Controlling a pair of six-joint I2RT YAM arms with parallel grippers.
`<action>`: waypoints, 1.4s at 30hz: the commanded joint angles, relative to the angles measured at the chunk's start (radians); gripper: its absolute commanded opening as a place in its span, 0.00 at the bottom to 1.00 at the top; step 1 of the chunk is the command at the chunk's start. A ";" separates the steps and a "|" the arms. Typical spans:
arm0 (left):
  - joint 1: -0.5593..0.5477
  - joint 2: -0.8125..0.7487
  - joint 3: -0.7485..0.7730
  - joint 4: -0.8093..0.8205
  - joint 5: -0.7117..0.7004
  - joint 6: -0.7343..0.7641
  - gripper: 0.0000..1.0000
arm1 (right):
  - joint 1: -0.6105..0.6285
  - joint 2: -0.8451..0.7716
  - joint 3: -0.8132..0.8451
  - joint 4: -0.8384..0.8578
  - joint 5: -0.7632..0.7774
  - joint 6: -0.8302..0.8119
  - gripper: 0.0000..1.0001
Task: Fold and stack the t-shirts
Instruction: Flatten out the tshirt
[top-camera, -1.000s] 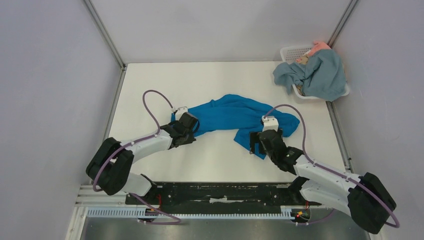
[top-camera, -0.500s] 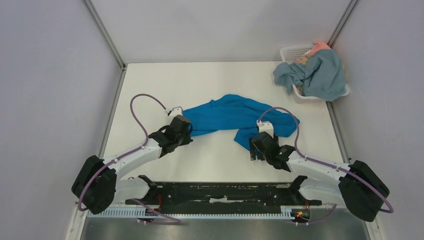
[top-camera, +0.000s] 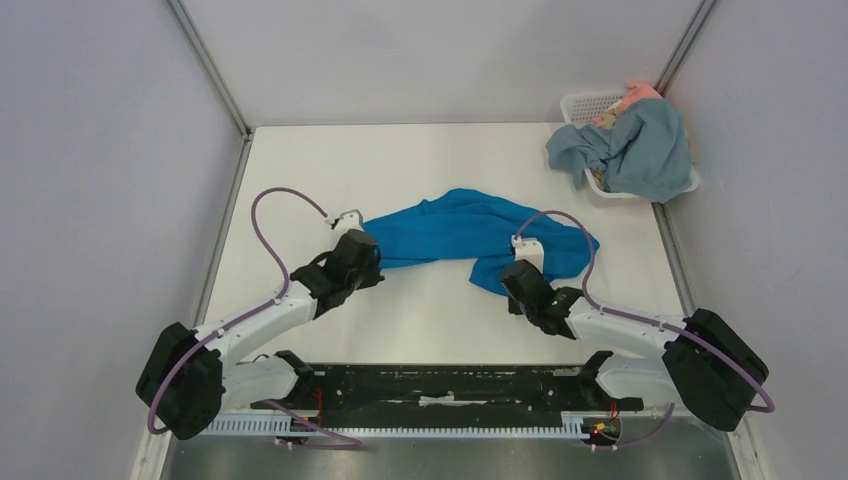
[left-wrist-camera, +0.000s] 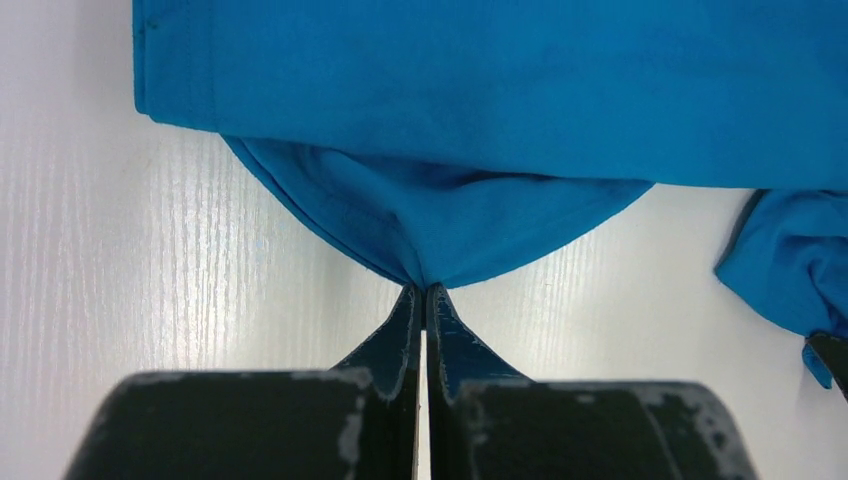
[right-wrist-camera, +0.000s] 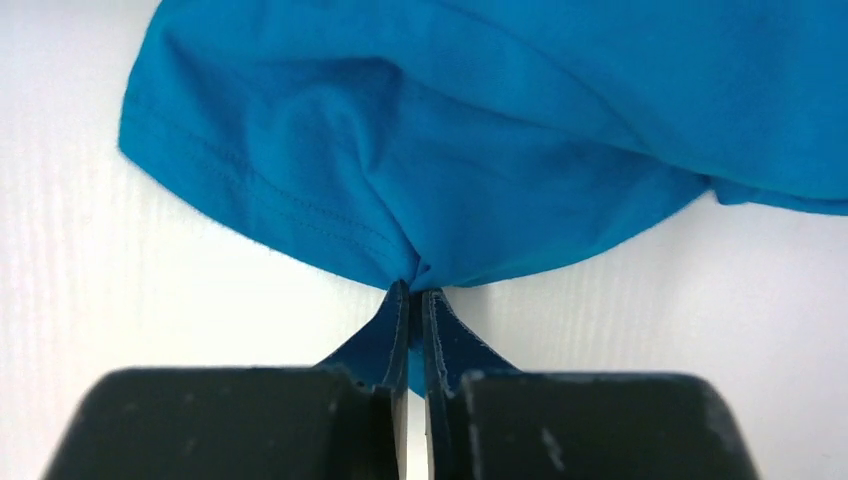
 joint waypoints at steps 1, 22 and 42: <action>0.001 -0.026 0.057 0.019 -0.053 0.009 0.02 | -0.032 -0.031 0.001 -0.053 0.119 0.016 0.00; 0.079 -0.166 0.619 -0.249 -0.403 0.144 0.02 | -0.288 -0.211 0.794 -0.095 0.303 -0.440 0.00; 0.079 -0.319 1.268 -0.374 -0.068 0.328 0.02 | -0.289 -0.216 1.592 -0.230 -0.288 -0.591 0.00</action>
